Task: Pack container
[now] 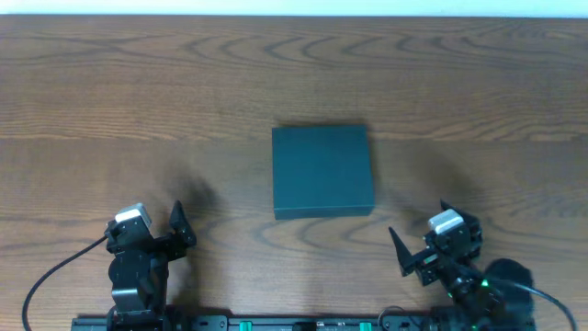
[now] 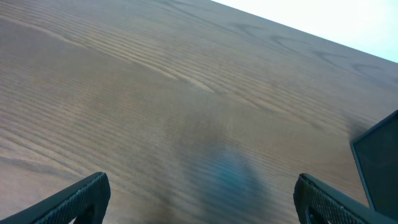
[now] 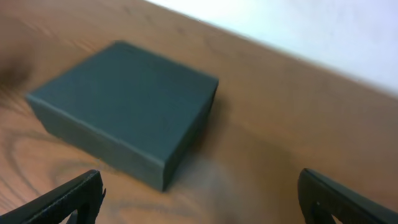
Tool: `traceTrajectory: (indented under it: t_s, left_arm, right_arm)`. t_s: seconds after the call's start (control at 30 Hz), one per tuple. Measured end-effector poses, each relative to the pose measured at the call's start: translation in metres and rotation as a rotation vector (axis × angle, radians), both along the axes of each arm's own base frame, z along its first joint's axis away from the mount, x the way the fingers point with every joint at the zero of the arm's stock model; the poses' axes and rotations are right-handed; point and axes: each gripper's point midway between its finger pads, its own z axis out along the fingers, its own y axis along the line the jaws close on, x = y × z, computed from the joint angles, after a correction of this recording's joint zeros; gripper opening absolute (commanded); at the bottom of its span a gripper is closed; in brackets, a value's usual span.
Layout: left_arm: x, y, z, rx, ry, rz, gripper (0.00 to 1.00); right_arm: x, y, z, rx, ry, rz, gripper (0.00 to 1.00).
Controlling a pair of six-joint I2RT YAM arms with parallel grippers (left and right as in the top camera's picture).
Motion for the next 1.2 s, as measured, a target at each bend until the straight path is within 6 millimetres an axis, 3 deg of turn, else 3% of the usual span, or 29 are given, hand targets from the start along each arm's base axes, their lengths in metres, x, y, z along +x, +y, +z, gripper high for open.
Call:
traceTrajectory:
  t_s: [0.2,0.43,1.2]
  left_arm:
    - [0.0,0.0,0.0,0.0,0.0,0.0,0.95]
    - [0.0,0.0,0.0,0.0,0.0,0.0,0.95]
    - [0.0,0.0,0.0,0.0,0.0,0.0,0.95]
  right_arm:
    - [0.005,-0.016,-0.056,0.052,0.118,-0.138,0.99]
    - [0.005,-0.022,-0.082,0.055,0.181,-0.181,0.99]
    - [0.006,-0.024,-0.084,0.057,0.185,-0.199,0.99]
